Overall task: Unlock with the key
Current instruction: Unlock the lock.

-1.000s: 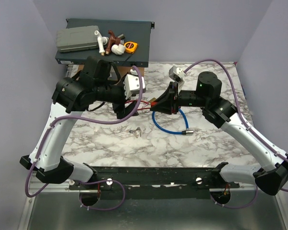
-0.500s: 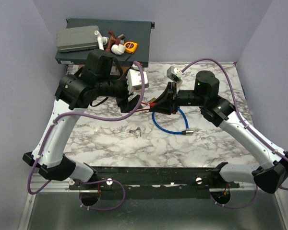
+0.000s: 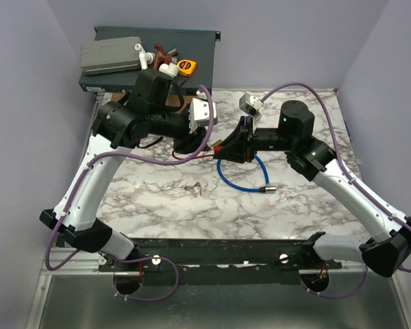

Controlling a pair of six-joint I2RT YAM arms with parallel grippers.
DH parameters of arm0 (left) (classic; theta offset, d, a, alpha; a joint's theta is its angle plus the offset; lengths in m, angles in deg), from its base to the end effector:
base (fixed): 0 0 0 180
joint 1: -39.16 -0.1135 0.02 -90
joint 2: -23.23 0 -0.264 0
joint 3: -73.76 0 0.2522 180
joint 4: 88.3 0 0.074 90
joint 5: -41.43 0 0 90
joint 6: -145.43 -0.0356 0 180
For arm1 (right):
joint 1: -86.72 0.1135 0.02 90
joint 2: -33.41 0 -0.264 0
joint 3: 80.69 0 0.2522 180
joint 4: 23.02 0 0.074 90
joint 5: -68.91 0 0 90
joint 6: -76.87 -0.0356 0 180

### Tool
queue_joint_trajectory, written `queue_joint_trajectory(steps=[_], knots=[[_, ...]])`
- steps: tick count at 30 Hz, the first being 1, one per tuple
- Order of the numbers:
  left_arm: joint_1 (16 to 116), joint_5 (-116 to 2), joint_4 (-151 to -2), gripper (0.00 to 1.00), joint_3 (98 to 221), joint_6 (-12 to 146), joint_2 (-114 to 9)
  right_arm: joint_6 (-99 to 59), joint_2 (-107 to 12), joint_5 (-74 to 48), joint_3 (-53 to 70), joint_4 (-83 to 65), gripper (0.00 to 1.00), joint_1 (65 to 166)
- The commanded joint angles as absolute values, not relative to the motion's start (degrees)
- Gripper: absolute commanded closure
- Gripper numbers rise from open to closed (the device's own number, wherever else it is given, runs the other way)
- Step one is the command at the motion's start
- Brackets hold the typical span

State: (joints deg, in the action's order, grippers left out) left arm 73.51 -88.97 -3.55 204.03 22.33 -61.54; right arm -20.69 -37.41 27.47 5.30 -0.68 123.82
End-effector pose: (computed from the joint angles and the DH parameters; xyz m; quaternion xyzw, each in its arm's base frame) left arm 0.1942 -0.1607 0.4923 0.5939 0.6231 -0.3164 0.3988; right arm 0.2020 0.1862 0.4167 -0.4373 0.5917 0.5143 0.4406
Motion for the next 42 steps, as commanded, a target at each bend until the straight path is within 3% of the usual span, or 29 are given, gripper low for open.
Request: queue_joint_trajectory(steps=[1, 6, 10, 15, 23, 31, 42], knots=[[73.85, -96.13, -1.86, 0.67, 205.23, 20.98, -61.85, -21.55, -36.71, 27.94, 6.38, -3.59, 0.99, 123.72], [73.96, -97.51, -0.78, 0.85, 203.88, 20.40, -61.43, -23.64, -35.96, 25.45, 4.92, -7.14, 0.99, 123.72], [73.97, -95.07, -1.68, 0.88, 202.16, 20.55, -60.53, -25.57, -34.80, 23.79, 2.98, -11.91, 0.99, 123.71], [73.97, -93.79, -2.74, 1.00, 202.65, 21.26, -60.18, -27.47, -34.40, 22.99, 1.78, -14.37, 0.99, 123.70], [73.97, -96.64, -3.74, 1.00, 199.46, 24.49, -58.22, -35.59, -29.50, 9.34, -8.20, -31.40, 0.99, 123.63], [73.41, -94.71, -1.56, 1.00, 195.07, 22.58, -55.00, -35.98, -25.36, -5.14, -13.39, -36.93, 0.99, 123.08], [65.42, -94.99, 0.24, 1.00, 195.36, 21.49, -50.56, -37.26, -22.41, -8.30, -16.29, -36.85, 0.99, 120.12]])
